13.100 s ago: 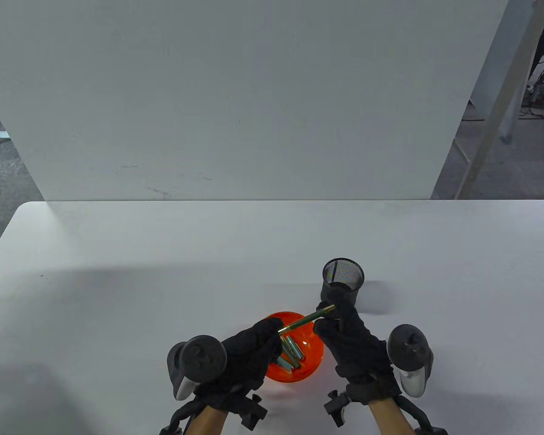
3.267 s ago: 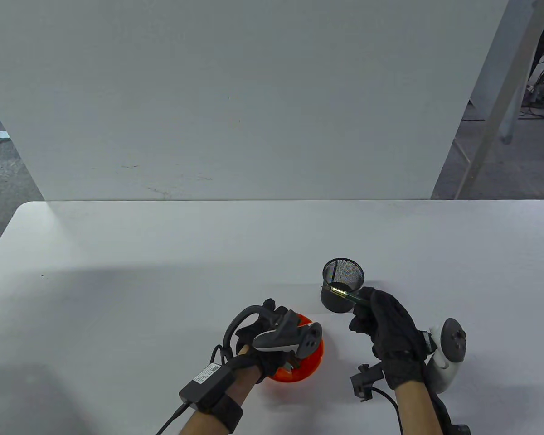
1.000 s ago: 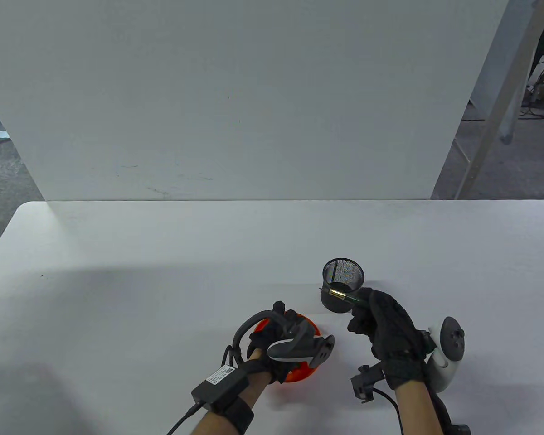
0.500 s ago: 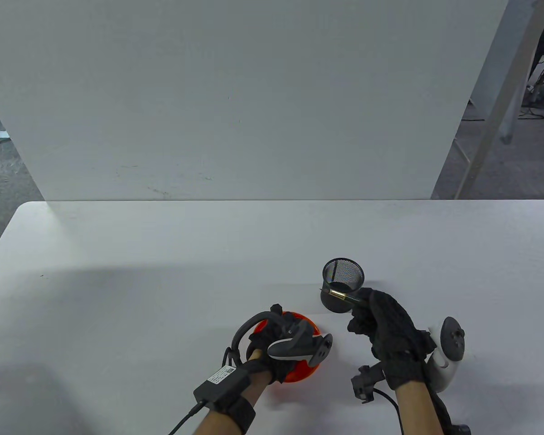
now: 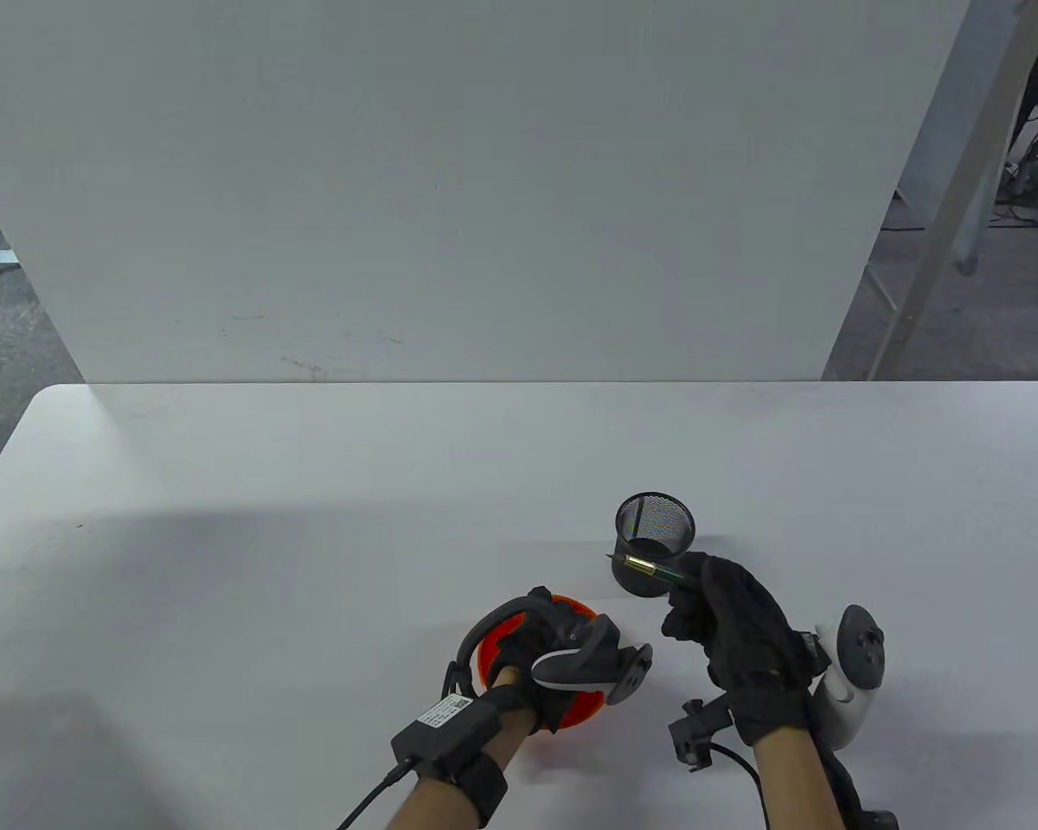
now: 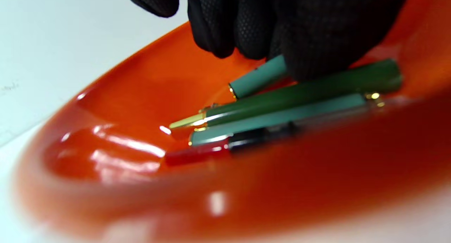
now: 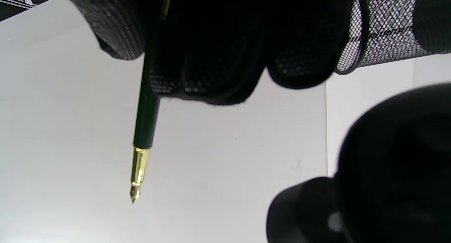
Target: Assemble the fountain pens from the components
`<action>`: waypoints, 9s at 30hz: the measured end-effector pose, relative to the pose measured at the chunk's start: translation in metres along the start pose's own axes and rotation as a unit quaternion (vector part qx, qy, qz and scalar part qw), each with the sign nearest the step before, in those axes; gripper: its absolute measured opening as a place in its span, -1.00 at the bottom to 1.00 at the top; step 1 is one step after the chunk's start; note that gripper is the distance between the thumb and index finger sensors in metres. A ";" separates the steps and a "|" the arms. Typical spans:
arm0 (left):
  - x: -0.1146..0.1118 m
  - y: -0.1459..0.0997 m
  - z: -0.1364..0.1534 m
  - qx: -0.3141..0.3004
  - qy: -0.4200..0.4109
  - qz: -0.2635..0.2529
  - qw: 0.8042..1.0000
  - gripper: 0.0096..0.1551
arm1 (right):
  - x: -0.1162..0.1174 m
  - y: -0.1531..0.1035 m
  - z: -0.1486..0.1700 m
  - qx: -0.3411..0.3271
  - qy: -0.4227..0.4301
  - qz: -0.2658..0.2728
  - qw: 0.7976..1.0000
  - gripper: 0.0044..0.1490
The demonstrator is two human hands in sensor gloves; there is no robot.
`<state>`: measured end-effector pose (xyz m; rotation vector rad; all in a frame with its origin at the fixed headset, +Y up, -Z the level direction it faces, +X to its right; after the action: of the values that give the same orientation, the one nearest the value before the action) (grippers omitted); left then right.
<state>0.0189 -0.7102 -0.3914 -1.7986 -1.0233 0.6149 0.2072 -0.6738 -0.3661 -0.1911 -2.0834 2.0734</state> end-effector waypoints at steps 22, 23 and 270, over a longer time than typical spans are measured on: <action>-0.024 -0.096 0.122 0.043 -0.821 -0.273 0.500 -0.45 | 0.016 -0.003 0.003 -0.004 -0.062 -0.027 0.998 -0.50; -0.030 -0.094 0.120 0.031 -0.846 -0.258 0.467 -0.45 | 0.016 -0.004 0.003 -0.005 -0.067 -0.030 0.997 -0.50; -0.054 -0.101 0.138 0.083 -0.841 -0.300 0.443 -0.54 | 0.069 -0.014 0.007 -0.162 -0.559 0.030 0.812 -0.52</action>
<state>-0.1530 -0.6683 -0.3612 0.1595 -2.4632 1.9623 0.1387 -0.6647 -0.3486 1.2394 -3.0265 2.0281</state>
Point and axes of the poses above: the tracker on the back of each hand, its own z axis roughly to the little-finger side, its own y axis roughly from the wrist to the fingertips, x = y × z, the point moved 1 cm from there along y, roughly from the wrist to the fingertips, and after that the axes turned 9 degrees about x, right-handed, at the moved point
